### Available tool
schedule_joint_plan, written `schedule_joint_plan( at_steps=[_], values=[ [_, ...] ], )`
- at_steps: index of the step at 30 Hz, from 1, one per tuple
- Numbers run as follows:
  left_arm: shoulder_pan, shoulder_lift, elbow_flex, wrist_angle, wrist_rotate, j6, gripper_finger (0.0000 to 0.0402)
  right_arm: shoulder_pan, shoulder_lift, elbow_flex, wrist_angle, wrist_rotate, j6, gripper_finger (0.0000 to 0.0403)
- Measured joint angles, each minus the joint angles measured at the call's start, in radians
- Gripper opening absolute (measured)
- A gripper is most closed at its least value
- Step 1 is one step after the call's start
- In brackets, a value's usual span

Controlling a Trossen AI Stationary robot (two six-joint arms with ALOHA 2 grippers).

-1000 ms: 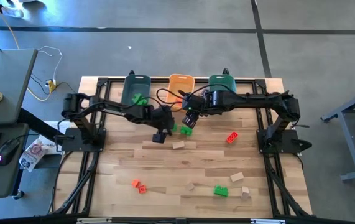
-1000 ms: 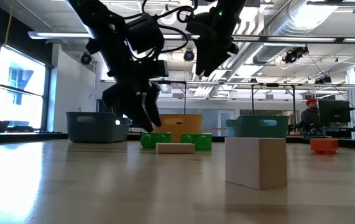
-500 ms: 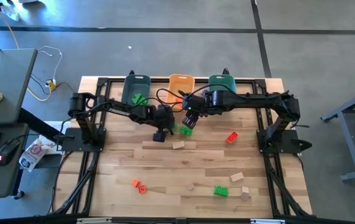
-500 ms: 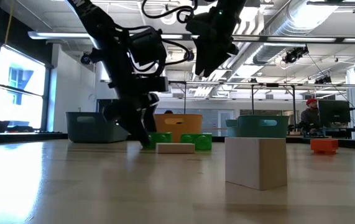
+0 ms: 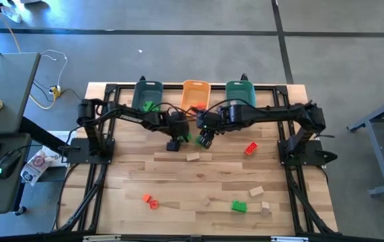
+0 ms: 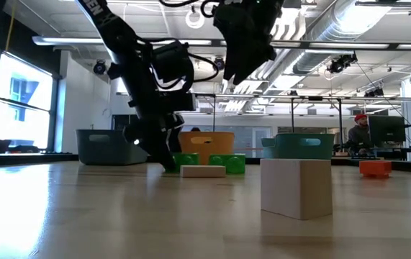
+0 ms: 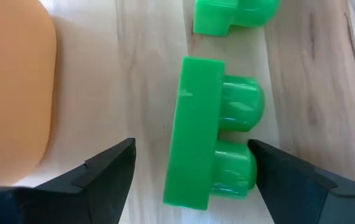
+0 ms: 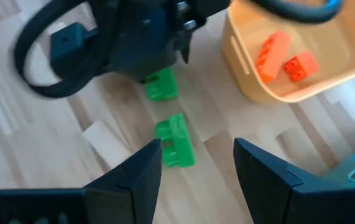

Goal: Sort & place blocks by color
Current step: Put the green game piece into the blue bin

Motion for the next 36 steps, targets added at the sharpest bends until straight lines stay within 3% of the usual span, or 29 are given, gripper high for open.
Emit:
schedule_joint_plan(
  at_steps=[7, 16, 23, 31, 36],
  values=[
    [-0.001, 0.005, -0.001, 0.004, 0.013, 0.001, 0.0263, 0.054, 0.000, 0.000, -0.026, 0.000, 0.032, 0.0185],
    [0.000, 0.004, -0.003, 0.008, 0.053, -0.015, 0.0136, 0.117, -0.001, 0.000, -0.081, -0.001, 0.031, 0.0185],
    [-0.001, -0.040, -0.007, -0.040, 0.049, -0.063, 0.0135, 0.147, -0.001, 0.000, -0.083, -0.029, 0.057, 0.0185],
    [-0.002, -0.178, -0.006, -0.154, 0.041, -0.082, 0.0135, 0.158, -0.001, 0.000, -0.082, -0.077, 0.041, 0.0185],
    [-0.002, -0.276, -0.005, -0.226, -0.047, -0.079, 0.0135, 0.158, -0.001, 0.000, -0.077, -0.077, 0.020, 0.0185]
  ],
)
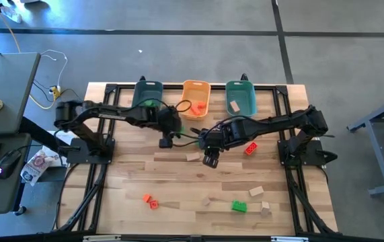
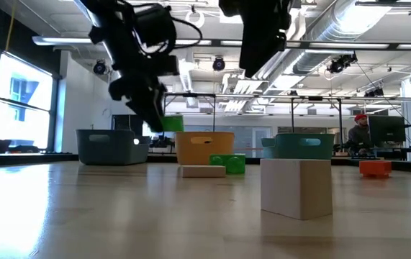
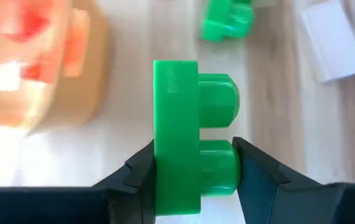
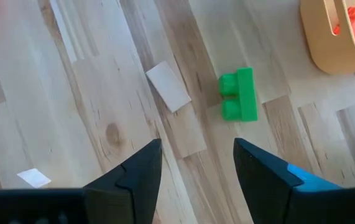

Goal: Sort & place blocks by color
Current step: Put the green game piece into the blue bin

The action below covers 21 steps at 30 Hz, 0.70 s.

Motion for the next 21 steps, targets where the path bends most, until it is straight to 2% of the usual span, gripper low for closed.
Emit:
schedule_joint_plan(
  at_steps=[5, 12, 21],
  values=[
    [0.042, -0.109, 0.001, -0.085, -0.094, 0.008, 0.0135, 0.000, 0.000, 0.000, 0.012, 0.000, -0.034, 0.0185],
    [0.169, -0.235, 0.001, -0.177, -0.175, -0.051, 0.0135, 0.000, 0.000, 0.000, 0.088, 0.000, -0.203, 0.0185],
    [0.382, -0.227, 0.001, -0.221, -0.203, -0.278, 0.0135, 0.000, 0.000, 0.000, 0.153, -0.005, -0.306, 0.0185]
  ],
)
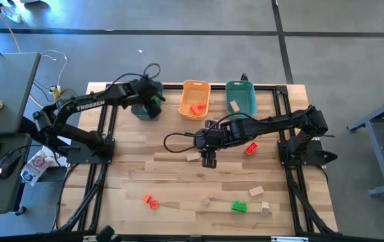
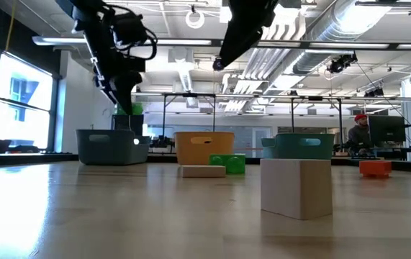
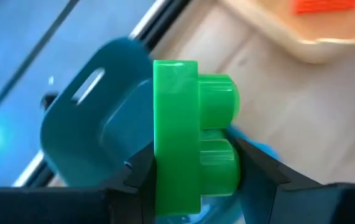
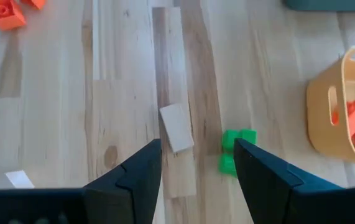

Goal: Sort & place blocks by color
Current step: Put the green game piece into the blue bin, then put the white game piece into the green bin

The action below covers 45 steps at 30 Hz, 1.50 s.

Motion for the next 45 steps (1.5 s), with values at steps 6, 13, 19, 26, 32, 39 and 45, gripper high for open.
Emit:
schedule_joint_plan(
  at_steps=[6, 13, 19, 26, 32, 39, 45],
  values=[
    [0.090, 0.053, 0.000, -0.003, 0.022, -0.061, 0.0136, 0.000, 0.030, 0.000, 0.015, -0.076, -0.098, 0.0185],
    [0.140, 0.126, 0.000, -0.014, 0.094, -0.062, 0.0141, 0.001, 0.093, 0.000, 0.018, -0.075, -0.150, 0.0185],
    [0.159, 0.186, 0.000, -0.014, 0.114, -0.036, 0.0145, 0.001, 0.150, 0.000, 0.040, -0.075, -0.166, 0.0185],
    [0.163, 0.228, 0.000, -0.014, 0.125, -0.036, 0.0173, 0.001, 0.219, 0.000, 0.052, -0.112, -0.159, 0.0185],
    [0.163, 0.227, 0.000, -0.014, 0.125, -0.036, 0.0211, 0.001, 0.266, 0.000, 0.082, -0.129, -0.159, 0.0185],
    [0.163, 0.227, 0.000, -0.015, 0.124, -0.035, 0.0256, 0.001, 0.321, 0.000, 0.122, -0.114, -0.184, 0.0185],
    [0.163, 0.211, 0.000, -0.029, 0.147, -0.017, 0.0263, -0.008, 0.336, 0.000, 0.153, -0.091, -0.184, 0.0185]
  ],
)
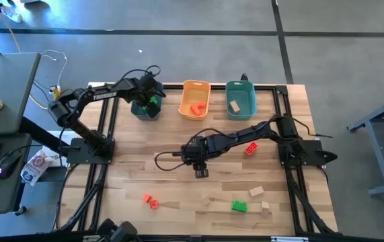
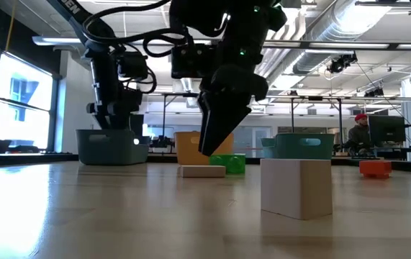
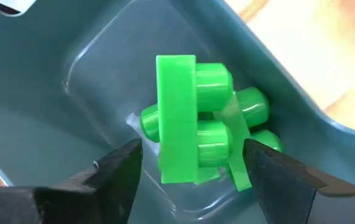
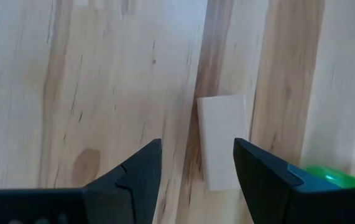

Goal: Sort & place blocks by color
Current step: Put the white game piece into the green bin

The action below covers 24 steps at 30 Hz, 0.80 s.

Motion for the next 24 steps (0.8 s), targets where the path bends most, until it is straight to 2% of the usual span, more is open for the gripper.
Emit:
schedule_joint_plan(
  at_steps=[4, 11, 15, 19, 24],
  values=[
    [-0.001, -0.040, 0.000, 0.000, 0.035, 0.031, 0.0264, -0.013, 0.004, 0.000, 0.007, 0.021, 0.000, 0.0185],
    [-0.001, -0.156, 0.000, -0.003, 0.055, 0.034, 0.0264, -0.040, 0.024, 0.000, 0.024, -0.005, 0.000, 0.0185],
    [-0.005, -0.243, 0.000, -0.022, 0.106, 0.034, 0.0264, -0.052, 0.046, 0.000, 0.027, -0.039, 0.000, 0.0185],
    [-0.025, -0.329, 0.000, -0.058, 0.159, 0.031, 0.0264, -0.053, 0.073, 0.000, 0.024, -0.053, -0.007, 0.0185],
    [-0.076, -0.419, 0.000, -0.101, 0.176, -0.001, 0.0264, -0.054, 0.088, 0.004, 0.021, -0.065, -0.001, 0.0185]
  ],
)
